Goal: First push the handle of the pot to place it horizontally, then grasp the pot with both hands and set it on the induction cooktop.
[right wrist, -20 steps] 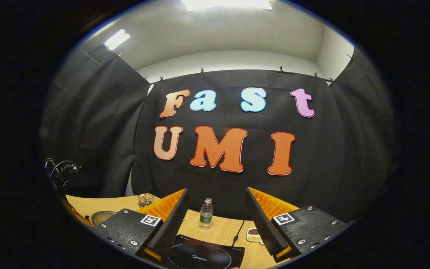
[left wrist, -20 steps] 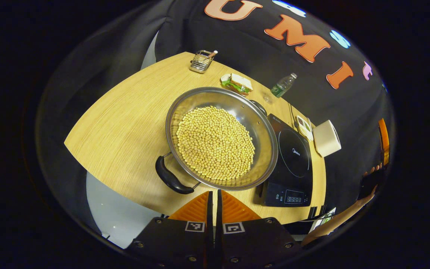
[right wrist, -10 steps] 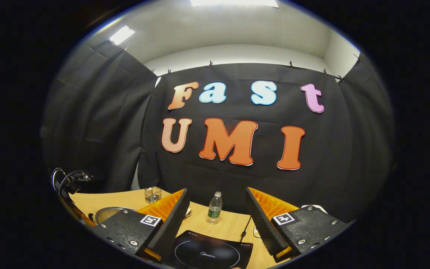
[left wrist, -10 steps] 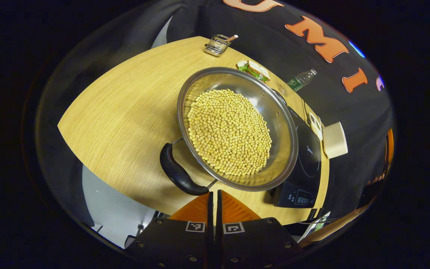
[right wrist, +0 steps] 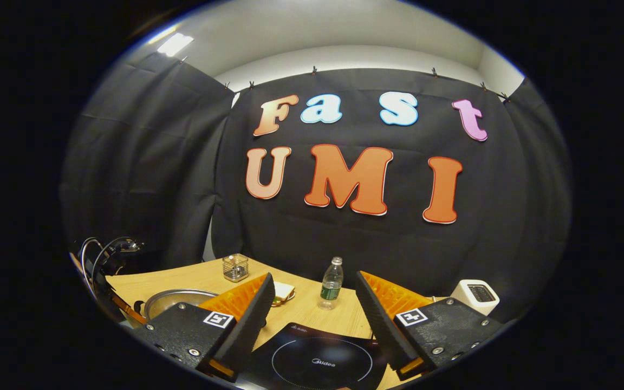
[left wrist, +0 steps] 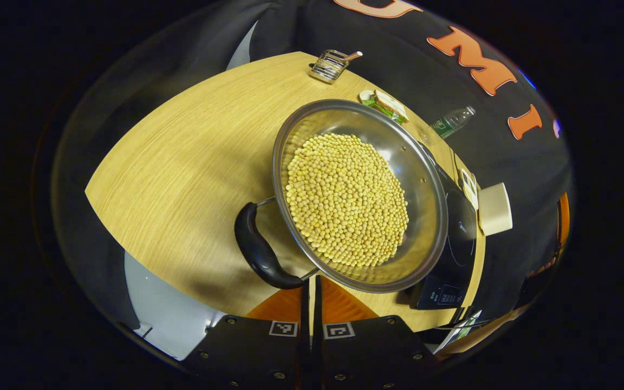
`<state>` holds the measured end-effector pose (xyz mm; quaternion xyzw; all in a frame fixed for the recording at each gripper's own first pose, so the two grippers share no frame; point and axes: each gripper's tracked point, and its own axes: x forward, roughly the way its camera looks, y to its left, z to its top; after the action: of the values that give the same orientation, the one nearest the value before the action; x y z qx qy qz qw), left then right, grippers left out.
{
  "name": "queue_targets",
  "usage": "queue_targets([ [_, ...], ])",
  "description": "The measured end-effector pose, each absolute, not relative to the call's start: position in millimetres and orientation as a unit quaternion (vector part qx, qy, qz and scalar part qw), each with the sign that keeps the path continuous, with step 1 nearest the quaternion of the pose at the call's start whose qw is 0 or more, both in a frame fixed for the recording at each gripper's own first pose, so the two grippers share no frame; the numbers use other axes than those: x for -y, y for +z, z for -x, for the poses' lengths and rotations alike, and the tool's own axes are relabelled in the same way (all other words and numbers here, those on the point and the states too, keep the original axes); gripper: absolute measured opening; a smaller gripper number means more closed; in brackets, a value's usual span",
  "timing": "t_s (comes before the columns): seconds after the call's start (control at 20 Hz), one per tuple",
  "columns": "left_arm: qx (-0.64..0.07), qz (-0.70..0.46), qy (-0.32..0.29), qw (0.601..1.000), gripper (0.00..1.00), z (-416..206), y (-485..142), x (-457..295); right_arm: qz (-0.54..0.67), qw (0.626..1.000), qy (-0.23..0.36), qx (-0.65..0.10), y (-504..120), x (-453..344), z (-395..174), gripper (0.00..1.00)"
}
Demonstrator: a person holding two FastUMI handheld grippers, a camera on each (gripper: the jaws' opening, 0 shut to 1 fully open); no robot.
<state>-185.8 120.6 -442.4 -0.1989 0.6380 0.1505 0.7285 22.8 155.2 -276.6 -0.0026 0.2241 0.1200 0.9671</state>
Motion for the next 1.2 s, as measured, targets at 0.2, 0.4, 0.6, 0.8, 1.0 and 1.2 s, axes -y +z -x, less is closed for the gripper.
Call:
queue_targets([
  [0.2, -0.636, 0.177, 0.154, 0.735, 0.03, 181, -439, -141, -0.014, 0.956, 0.132, -0.26, -302, -171, -22, 0.94],
  [0.4, -0.632, 0.155, 0.152, 0.744, 0.02, 175, -442, -160, -0.028, 0.94, 0.143, -0.309, -333, -192, -15, 0.94],
  [0.6, -0.627, 0.129, 0.148, 0.754, 0.0, 167, -444, -177, -0.028, 0.925, 0.153, -0.347, -362, -214, -8, 0.94],
  [0.8, -0.622, 0.099, 0.152, 0.762, 0.02, 157, -447, -194, -0.033, 0.905, 0.161, -0.393, -397, -238, 2, 0.94],
  [1.0, -0.609, 0.06, 0.154, 0.775, 0.02, 148, -446, -212, -0.046, 0.884, 0.164, -0.436, -428, -253, 14, 0.94],
  [1.2, -0.598, 0.03, 0.156, 0.785, 0.01, 136, -449, -228, -0.053, 0.864, 0.169, -0.472, -452, -270, 20, 0.94],
])
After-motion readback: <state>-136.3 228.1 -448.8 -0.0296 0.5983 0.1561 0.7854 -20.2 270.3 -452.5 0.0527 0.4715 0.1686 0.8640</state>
